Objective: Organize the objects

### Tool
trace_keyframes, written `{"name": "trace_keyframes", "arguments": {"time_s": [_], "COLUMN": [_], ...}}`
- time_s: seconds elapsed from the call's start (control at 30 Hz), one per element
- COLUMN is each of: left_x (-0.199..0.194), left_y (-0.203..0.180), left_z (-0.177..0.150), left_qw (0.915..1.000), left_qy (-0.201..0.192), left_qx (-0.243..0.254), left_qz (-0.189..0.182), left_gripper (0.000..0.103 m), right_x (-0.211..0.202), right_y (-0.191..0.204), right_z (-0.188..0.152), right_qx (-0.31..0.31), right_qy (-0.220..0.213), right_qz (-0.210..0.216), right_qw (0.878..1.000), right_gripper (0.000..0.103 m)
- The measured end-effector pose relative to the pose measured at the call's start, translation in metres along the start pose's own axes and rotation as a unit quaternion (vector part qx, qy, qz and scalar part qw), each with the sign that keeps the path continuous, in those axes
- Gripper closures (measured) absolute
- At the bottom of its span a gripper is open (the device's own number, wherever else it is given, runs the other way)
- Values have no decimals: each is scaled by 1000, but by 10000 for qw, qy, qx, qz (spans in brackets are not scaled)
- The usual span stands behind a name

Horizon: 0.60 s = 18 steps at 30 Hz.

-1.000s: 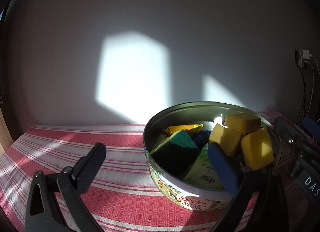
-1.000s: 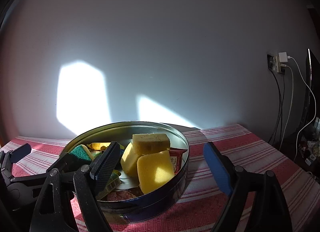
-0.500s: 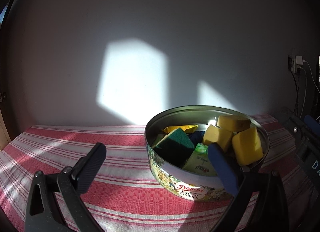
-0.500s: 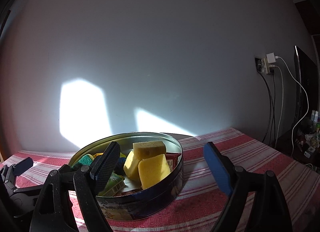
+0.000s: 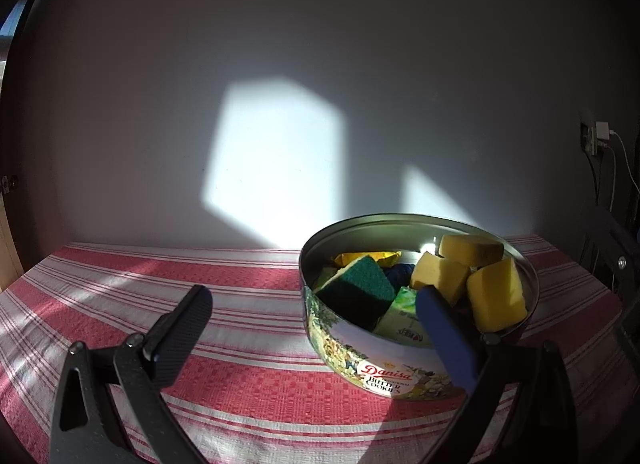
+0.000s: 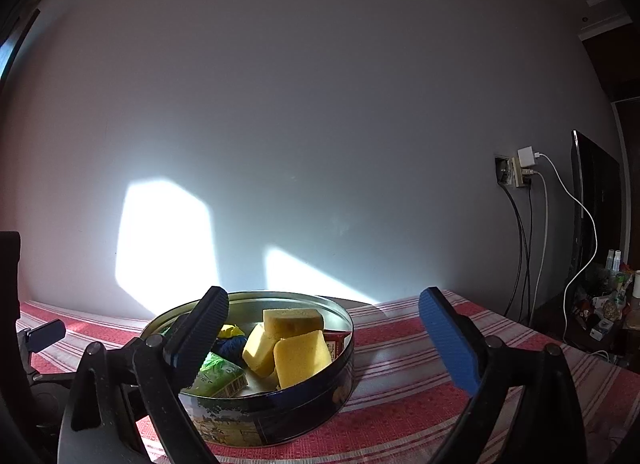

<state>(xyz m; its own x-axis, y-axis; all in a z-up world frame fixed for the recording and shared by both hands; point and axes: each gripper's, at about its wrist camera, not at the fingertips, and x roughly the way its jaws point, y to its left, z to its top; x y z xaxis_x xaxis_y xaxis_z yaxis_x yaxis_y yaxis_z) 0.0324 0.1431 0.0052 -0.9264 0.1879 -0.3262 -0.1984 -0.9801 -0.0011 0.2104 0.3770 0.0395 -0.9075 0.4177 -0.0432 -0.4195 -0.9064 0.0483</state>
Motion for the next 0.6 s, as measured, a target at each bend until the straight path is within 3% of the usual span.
{"name": "trace_keyframes", "arguments": {"time_s": [0.6], "left_x": [-2], "left_y": [-5], "left_z": [0], "left_qw": [9999], "left_qy": [-63], "left_qx": [107], "left_qz": [-39], "left_gripper": [0], "right_x": [-6], "right_y": [4], "right_z": [-1], "right_qx": [-108], "right_qy": [-157], "right_qz": [36], "right_qw": [9998], "right_gripper": [5]}}
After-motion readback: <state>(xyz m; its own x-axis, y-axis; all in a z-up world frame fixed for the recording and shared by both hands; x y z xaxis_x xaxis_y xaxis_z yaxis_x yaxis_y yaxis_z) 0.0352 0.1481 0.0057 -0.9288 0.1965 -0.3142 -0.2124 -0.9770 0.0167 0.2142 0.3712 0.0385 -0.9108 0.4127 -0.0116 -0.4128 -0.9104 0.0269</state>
